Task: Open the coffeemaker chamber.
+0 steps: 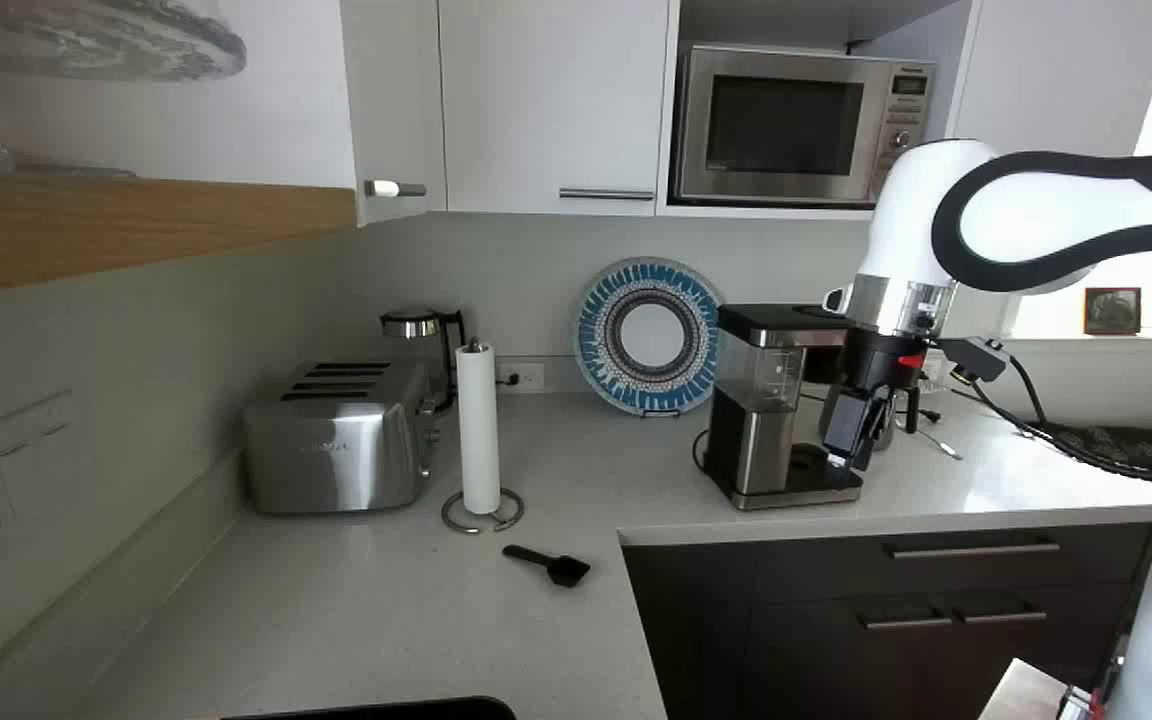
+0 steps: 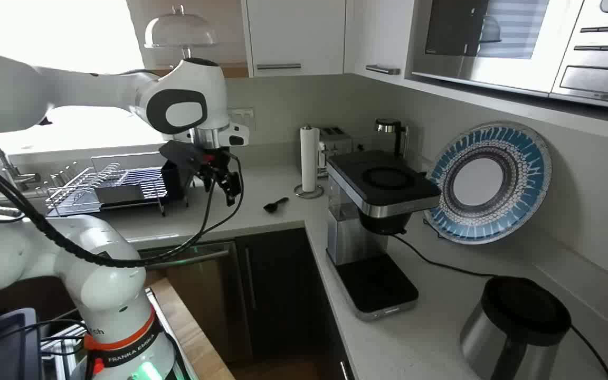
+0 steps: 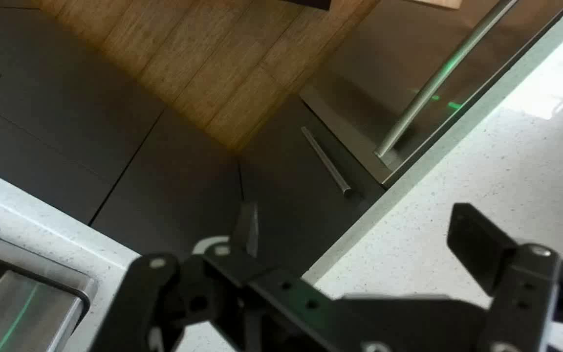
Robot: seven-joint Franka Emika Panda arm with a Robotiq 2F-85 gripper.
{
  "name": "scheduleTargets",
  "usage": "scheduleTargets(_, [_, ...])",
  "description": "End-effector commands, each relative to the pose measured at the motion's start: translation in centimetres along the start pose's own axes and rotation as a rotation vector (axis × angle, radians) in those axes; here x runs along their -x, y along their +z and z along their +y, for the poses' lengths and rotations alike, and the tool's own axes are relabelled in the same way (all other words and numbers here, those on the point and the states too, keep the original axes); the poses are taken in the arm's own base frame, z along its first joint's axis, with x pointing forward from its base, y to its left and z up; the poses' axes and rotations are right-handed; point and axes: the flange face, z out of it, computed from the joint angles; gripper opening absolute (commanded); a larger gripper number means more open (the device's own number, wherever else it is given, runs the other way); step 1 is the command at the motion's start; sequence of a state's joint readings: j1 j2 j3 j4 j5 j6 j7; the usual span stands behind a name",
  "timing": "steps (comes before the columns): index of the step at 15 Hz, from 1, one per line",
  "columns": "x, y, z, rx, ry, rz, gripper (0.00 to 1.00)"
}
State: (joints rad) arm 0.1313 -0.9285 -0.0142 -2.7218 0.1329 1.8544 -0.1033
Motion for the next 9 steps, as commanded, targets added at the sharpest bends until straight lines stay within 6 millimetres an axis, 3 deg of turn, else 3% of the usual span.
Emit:
scheduleTargets(1, [-0.01, -0.06, 0.00, 0.000, 0.000, -0.001, 1.00])
scheduleTargets(9, [0.23, -0.24, 0.66, 0.003, 0.023, -0.005, 1.00])
